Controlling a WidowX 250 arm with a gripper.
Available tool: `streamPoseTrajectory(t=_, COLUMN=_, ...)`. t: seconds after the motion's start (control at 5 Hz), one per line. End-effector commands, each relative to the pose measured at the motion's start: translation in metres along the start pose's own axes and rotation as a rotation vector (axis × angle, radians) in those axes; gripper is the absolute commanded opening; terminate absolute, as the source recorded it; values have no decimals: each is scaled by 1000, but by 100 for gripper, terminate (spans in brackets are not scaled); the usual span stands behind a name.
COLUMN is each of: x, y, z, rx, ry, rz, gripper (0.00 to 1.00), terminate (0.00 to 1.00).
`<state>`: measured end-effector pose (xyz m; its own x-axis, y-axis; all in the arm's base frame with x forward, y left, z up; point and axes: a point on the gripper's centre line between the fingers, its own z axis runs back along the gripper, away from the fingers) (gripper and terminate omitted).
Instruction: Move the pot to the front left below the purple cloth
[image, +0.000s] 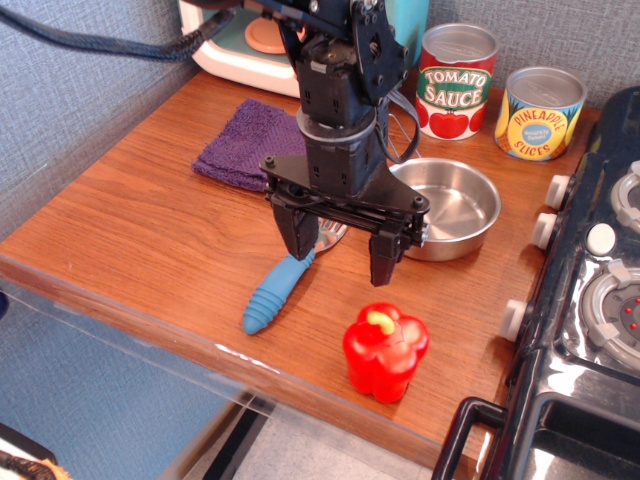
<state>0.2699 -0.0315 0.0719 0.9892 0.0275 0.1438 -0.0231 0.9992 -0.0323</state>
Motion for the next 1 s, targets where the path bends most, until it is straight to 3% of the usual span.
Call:
streamPoseTrajectory(t=0.0, x=0, y=0, z=0, rx=0, ry=0, rz=0, gripper=100, terminate=0)
streamPoseTrajectory(t=0.4, x=18, y=5, z=6, rx=-31, ry=19, rz=105, gripper=100, terminate=0)
streamPoseTrajectory(t=0.6, x=48, y=-11, z=11, rx=-64, ry=-29, rz=58, gripper=100, terminate=0)
streamPoseTrajectory(t=0.8, x=79, y=-42, z=5, rx=-50, ry=-41, rz=-43, gripper=100, terminate=0)
